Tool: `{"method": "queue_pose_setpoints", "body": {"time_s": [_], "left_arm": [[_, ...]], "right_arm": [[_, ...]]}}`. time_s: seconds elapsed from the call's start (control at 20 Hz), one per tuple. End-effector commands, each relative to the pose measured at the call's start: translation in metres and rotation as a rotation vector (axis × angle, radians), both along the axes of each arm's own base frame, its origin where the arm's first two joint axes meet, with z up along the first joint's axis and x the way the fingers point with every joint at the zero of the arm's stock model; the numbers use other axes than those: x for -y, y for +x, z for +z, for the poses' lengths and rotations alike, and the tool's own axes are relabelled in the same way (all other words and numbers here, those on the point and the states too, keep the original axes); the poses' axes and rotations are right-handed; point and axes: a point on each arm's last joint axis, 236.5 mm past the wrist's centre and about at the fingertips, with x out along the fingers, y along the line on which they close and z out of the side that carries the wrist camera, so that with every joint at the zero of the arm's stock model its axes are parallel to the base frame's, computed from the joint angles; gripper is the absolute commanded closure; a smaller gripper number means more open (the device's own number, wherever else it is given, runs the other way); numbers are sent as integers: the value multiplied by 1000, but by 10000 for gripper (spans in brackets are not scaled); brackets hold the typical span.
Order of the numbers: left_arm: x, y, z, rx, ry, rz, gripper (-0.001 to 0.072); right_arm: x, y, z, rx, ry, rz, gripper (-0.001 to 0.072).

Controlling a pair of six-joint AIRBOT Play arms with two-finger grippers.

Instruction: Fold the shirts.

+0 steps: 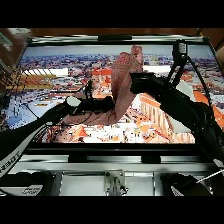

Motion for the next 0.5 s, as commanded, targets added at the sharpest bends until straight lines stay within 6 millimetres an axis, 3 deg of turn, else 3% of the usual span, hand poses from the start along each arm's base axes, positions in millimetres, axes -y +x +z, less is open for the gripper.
{"method": "queue_pose_setpoints", "body": {"time_s": [0.0,0.15,0.25,0.35,0.45], "left_arm": [[-39,19,36,100,38,41,686],[-109,29,81,203,146,94,687],[-174,36,116,288,245,194,686],[-245,39,171,427,314,347,686],[-311,28,222,529,332,519,686]], "right_arm": [[-3,-2,-6,-16,-11,13,666],[-26,-7,-20,-35,-32,63,666],[-49,-8,-30,-36,-33,96,666],[-78,-9,-41,-28,-16,124,666],[-111,-10,-51,-26,48,132,666]]}}
